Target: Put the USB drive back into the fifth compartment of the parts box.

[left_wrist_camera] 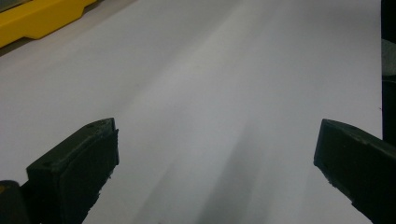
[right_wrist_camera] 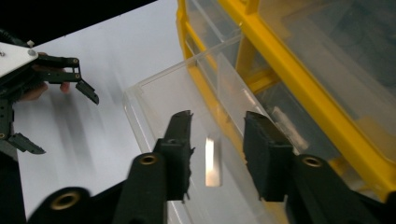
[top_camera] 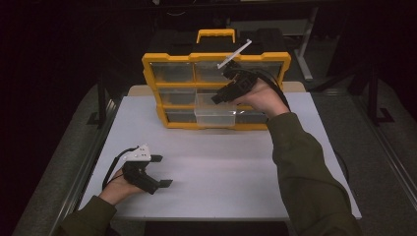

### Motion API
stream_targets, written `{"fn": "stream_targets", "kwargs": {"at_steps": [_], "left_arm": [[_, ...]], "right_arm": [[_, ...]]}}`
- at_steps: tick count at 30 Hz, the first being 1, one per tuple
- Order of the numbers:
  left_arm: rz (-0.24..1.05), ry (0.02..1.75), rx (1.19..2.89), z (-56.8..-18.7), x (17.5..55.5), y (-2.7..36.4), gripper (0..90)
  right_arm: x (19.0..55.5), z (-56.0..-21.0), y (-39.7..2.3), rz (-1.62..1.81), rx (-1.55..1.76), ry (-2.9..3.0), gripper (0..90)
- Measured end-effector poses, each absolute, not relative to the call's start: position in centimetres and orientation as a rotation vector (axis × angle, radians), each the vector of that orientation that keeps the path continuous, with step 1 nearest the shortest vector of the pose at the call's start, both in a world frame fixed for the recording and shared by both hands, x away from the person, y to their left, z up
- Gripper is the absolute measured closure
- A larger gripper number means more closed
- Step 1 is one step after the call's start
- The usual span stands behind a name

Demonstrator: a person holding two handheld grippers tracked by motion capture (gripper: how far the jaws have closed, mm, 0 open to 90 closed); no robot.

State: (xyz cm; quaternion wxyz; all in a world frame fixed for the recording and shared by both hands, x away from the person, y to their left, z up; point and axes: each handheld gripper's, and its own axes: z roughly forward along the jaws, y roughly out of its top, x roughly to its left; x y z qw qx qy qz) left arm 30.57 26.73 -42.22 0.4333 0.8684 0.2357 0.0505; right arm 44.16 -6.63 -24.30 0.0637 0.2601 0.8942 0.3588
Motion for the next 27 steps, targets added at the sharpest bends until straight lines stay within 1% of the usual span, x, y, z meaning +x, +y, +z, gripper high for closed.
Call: {"fn": "stream_targets", "kwargs": {"at_steps": [4,11,20,27], "left_arm": [[0.128,0.588,2.166,-42.2,30.6,26.7,0.0],[0.128,0.589,2.165,-42.2,30.6,26.7,0.0],[0.128,0.589,2.166,-42.2,30.6,26.7,0.0],[0.128,0.589,2.165,-42.2,30.6,26.7,0.0]], "right_arm": [[43.6,-23.7,-7.4,1.097,0.796,2.675,53.2],[43.0,-23.3,-8.7,1.126,0.812,2.643,46.8],[41.8,-23.3,-10.3,1.143,0.841,2.591,34.2],[40.6,-24.0,-11.3,1.174,0.862,2.555,23.9]]}}
